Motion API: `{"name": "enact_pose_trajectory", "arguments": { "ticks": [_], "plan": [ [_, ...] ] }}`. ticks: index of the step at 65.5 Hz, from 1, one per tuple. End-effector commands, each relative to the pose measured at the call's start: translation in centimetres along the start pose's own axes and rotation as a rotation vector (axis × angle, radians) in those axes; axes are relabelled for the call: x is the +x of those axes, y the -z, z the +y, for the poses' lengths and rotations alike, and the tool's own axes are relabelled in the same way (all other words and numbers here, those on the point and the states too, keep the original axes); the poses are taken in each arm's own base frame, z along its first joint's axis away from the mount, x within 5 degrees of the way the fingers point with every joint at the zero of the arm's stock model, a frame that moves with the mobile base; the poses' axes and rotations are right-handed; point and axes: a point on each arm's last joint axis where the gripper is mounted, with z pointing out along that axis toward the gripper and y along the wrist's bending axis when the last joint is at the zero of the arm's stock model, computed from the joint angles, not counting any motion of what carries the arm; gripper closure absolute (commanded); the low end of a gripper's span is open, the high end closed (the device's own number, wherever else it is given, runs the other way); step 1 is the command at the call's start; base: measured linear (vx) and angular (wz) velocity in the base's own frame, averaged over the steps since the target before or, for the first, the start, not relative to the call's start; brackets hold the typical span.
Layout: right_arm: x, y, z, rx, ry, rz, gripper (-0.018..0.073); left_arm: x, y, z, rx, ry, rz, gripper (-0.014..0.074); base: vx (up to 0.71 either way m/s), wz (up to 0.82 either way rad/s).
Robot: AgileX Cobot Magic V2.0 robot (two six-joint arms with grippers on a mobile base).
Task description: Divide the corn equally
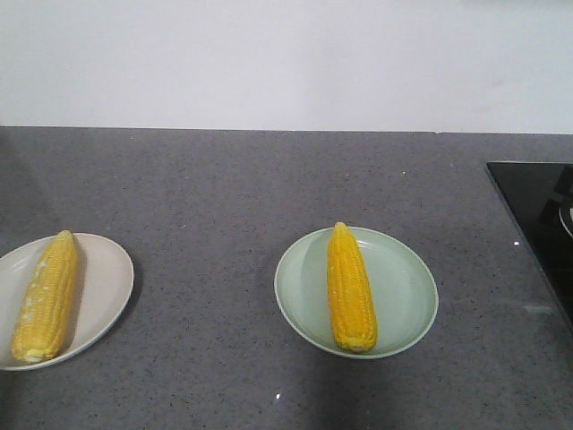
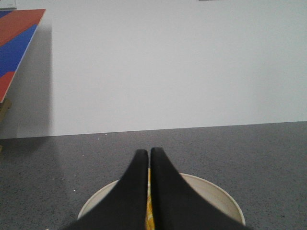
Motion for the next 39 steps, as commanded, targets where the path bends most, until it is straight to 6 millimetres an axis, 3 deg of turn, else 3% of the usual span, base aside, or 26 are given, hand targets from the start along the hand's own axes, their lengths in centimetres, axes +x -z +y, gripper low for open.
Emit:
{"name": "enact_pose_trajectory", "arguments": {
  "ticks": [1, 29, 39],
  "plan": [
    [0.3, 0.3, 0.0, 0.023, 0.018, -0.165, 0.0570, -0.3, 0.1, 0.0, 0.001, 0.012, -0.074, 0.0603, 0.00, 0.00],
    [8.6, -0.3, 1.1, 0.027, -0.088, -0.335, 0.0570, -0.3, 0.1, 0.0, 0.001, 0.012, -0.074, 0.0603, 0.00, 0.00],
    [9.5, -0.4, 1.2, 0.040, -0.100, -0.342, 0.0570, -0.3, 0.1, 0.0, 0.001, 0.012, -0.074, 0.0603, 0.00, 0.00]
  ]
}}
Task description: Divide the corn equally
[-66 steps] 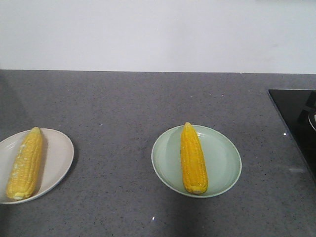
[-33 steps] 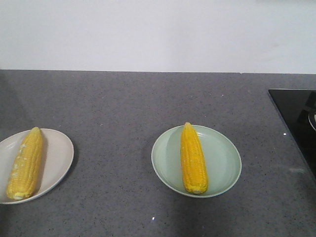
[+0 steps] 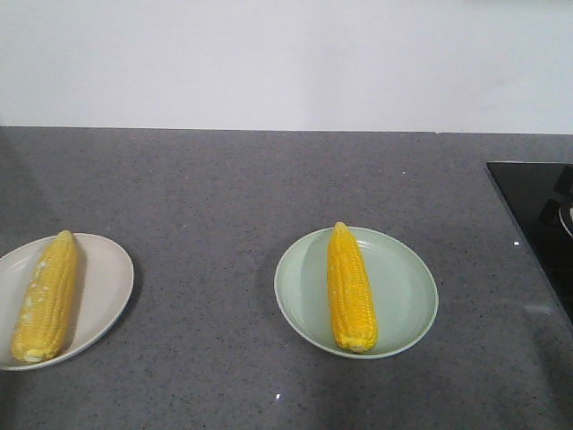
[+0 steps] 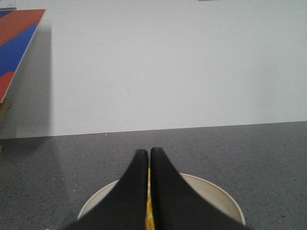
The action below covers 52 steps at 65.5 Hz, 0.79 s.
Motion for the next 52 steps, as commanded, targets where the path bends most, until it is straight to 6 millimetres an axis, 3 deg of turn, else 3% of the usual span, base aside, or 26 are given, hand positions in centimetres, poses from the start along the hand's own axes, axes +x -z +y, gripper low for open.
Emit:
{"name": "enact_pose_trajectory", "arguments": {
  "ticks": [1, 17, 52],
  "plan": [
    [-0.59, 0.00, -0.20, 0.029, -0.004, -0.089, 0.0570, -0.27, 0.15, -0.01, 0.001, 0.012, -0.074, 0.0603, 0.00, 0.00],
    [-0.79, 0.06, -0.74, 0.119, -0.031, -0.113, 0.0570, -0.27, 0.15, -0.01, 0.001, 0.012, -0.074, 0.0603, 0.00, 0.00],
    [-0.80, 0.05, -0.66, 0.111, -0.017, -0.113, 0.0570, -0.27, 0.15, -0.01, 0.001, 0.012, -0.074, 0.0603, 0.00, 0.00]
  ]
}}
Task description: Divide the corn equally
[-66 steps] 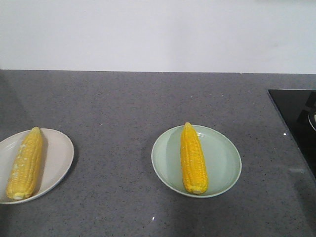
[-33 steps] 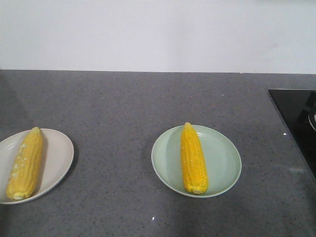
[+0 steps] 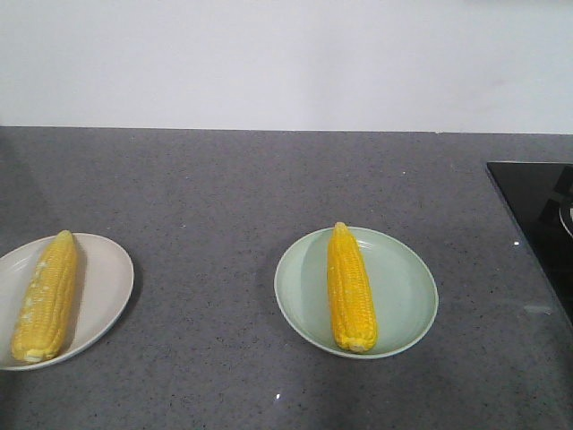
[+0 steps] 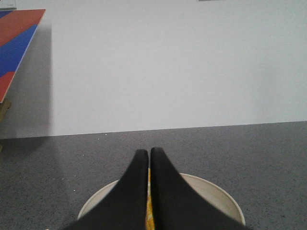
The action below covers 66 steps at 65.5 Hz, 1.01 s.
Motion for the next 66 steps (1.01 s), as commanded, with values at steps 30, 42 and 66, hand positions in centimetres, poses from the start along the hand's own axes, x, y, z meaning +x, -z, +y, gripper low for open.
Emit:
{"name": "enact_pose_trajectory", "arguments": {
  "ticks": [30, 42, 66],
  "plan": [
    [-0.36, -0.07, -0.03, 0.005, -0.001, -0.060, 0.0570, -0.27, 0.15, -0.01, 0.001, 0.012, -0.074, 0.0603, 0.00, 0.00],
    [-0.36, -0.07, -0.03, 0.005, -0.001, -0.060, 0.0570, -0.27, 0.15, -0.01, 0.001, 0.011, -0.074, 0.0603, 0.00, 0.00],
    [-0.36, -0.07, -0.03, 0.005, -0.001, -0.060, 0.0570, -0.27, 0.15, -0.01, 0.001, 0.011, -0.074, 0.0603, 0.00, 0.00]
  ]
}}
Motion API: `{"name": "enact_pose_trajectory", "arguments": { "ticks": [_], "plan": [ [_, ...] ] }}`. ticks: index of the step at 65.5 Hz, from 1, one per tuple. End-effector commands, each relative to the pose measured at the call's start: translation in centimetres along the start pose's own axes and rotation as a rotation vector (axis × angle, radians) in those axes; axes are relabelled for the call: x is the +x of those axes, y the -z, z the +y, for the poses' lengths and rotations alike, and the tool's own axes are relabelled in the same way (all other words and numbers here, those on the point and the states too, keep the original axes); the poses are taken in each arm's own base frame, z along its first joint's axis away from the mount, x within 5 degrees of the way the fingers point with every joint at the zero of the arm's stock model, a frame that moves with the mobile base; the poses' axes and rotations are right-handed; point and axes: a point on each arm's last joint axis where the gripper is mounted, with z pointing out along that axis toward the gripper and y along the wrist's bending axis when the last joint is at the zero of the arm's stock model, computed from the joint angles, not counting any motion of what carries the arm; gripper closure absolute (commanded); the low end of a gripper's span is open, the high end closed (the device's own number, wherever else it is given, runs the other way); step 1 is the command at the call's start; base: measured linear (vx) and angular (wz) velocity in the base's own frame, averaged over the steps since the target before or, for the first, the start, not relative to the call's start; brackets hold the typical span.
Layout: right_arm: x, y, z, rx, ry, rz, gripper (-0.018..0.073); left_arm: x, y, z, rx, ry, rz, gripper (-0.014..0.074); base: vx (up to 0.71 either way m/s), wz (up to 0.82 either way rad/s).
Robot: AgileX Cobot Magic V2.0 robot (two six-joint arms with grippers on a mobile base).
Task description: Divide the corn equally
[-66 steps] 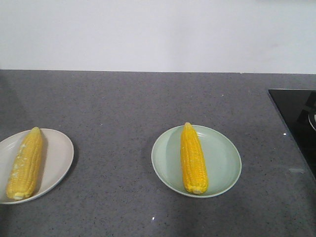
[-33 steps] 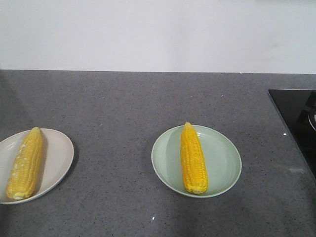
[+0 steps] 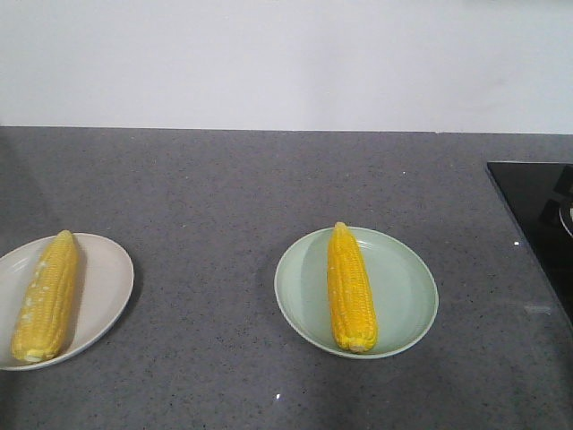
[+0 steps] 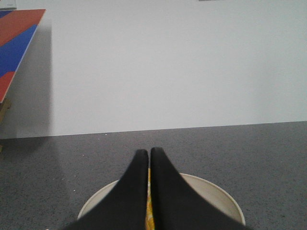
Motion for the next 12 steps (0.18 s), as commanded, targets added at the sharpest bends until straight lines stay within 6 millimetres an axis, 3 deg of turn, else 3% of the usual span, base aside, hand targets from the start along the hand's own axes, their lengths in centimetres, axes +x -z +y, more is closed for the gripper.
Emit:
{"name": "enact_pose_trajectory", "arguments": {
  "ticks": [1, 12],
  "plan": [
    [-0.36, -0.07, -0.03, 0.005, 0.008, -0.060, 0.0570, -0.27, 0.15, -0.01, 0.001, 0.011, -0.074, 0.0603, 0.00, 0.00],
    [-0.36, -0.07, -0.03, 0.005, 0.008, -0.060, 0.0570, -0.27, 0.15, -0.01, 0.001, 0.011, -0.074, 0.0603, 0.00, 0.00]
  ]
}}
